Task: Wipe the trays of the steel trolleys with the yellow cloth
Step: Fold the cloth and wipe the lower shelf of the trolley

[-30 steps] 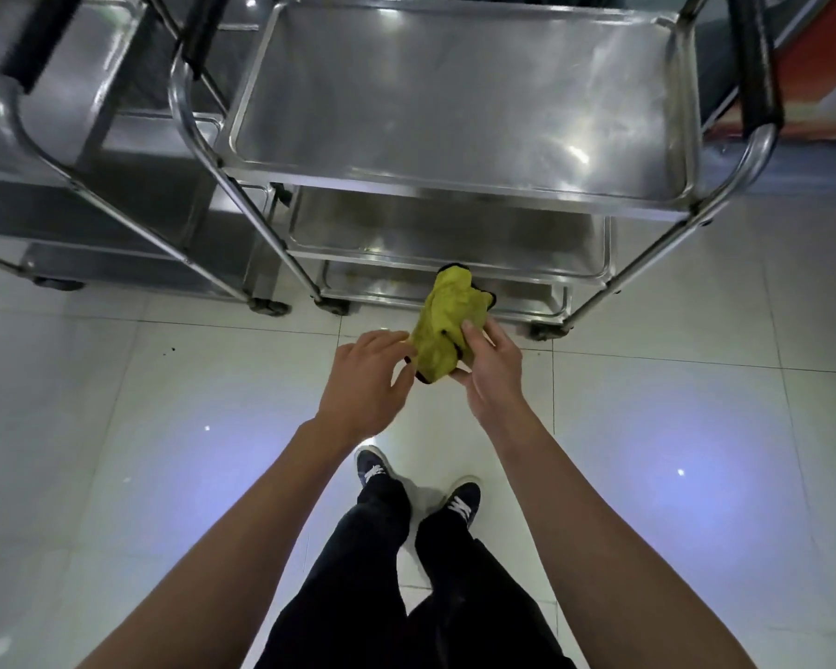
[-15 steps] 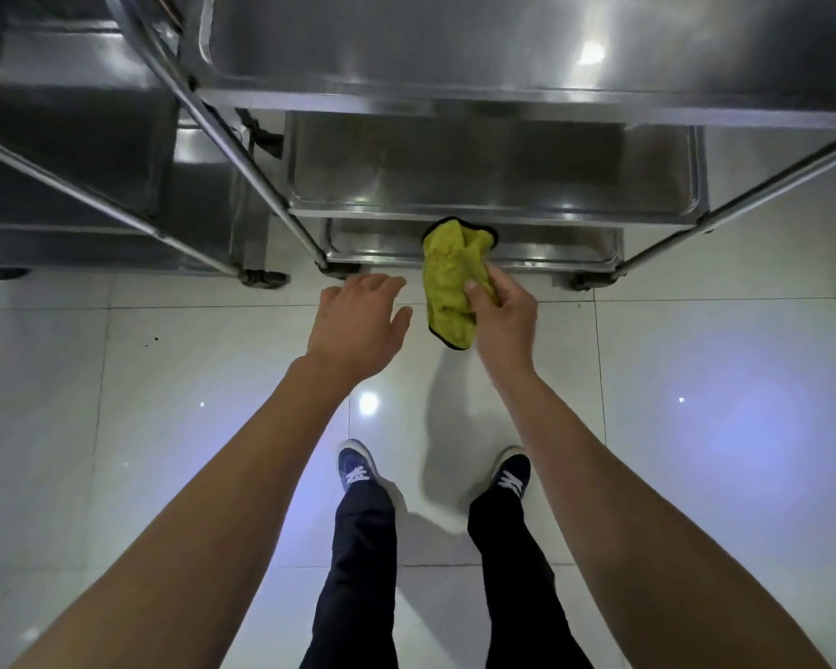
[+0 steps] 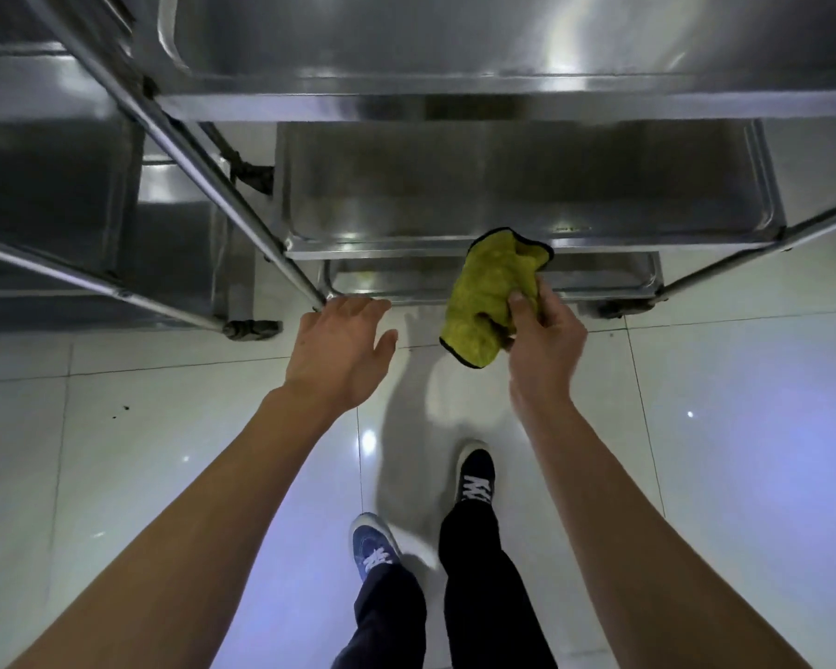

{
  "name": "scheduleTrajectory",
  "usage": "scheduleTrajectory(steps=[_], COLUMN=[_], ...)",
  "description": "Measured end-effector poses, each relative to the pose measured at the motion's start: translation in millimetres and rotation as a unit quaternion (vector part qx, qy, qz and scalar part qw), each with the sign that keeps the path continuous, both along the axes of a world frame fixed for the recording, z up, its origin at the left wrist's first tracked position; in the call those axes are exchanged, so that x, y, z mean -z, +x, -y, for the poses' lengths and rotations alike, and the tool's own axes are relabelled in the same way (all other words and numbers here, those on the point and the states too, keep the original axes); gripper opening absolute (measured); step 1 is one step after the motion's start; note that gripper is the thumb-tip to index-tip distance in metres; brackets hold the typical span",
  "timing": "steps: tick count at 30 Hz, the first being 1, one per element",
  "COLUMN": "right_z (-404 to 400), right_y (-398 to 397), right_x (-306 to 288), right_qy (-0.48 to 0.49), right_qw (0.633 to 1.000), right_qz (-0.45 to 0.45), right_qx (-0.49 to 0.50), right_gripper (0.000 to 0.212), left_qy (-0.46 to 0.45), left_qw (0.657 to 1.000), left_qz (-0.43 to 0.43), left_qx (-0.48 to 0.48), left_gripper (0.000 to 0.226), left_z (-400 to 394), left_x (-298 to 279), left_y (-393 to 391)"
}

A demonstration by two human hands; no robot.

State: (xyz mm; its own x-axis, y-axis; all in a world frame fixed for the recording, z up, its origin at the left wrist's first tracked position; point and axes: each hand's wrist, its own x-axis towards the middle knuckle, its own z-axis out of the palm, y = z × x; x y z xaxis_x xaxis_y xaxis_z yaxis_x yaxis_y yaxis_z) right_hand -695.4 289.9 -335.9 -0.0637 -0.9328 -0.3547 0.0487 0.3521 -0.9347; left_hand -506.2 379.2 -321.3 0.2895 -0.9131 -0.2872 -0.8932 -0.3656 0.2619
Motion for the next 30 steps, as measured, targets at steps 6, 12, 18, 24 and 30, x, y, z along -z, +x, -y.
scheduleTrajectory(steps=[6,12,18,24,30], right_z=[78,144,151,160,155], right_y=[11,48,73,71,80], right_x=[32,83,138,153,172], right_qy=[-0.111,-0.255,-0.387,-0.362,-0.288], right_qw=[0.992,0.939,0.789,0.682,0.64], right_qz=[-0.028,-0.229,-0.435,-0.566,-0.621], right_qx=[0.05,-0.024,-0.199,-0.29,-0.348], right_gripper=[0.032,0.028,0.022,0.04,0.05], left_qy=[-0.057,-0.102,-0.129,-0.149,-0.177], left_qw=[0.998,0.994,0.991,0.988,0.98], left_qz=[0.025,0.042,0.038,0.049,0.09], left_qx=[0.009,0.013,0.009,-0.011,-0.024], left_gripper=[0.043,0.042,0.043,0.042,0.044], left_z=[62,111,119,120,102], left_x=[45,84,127,135,153], left_y=[20,44,63,78,71])
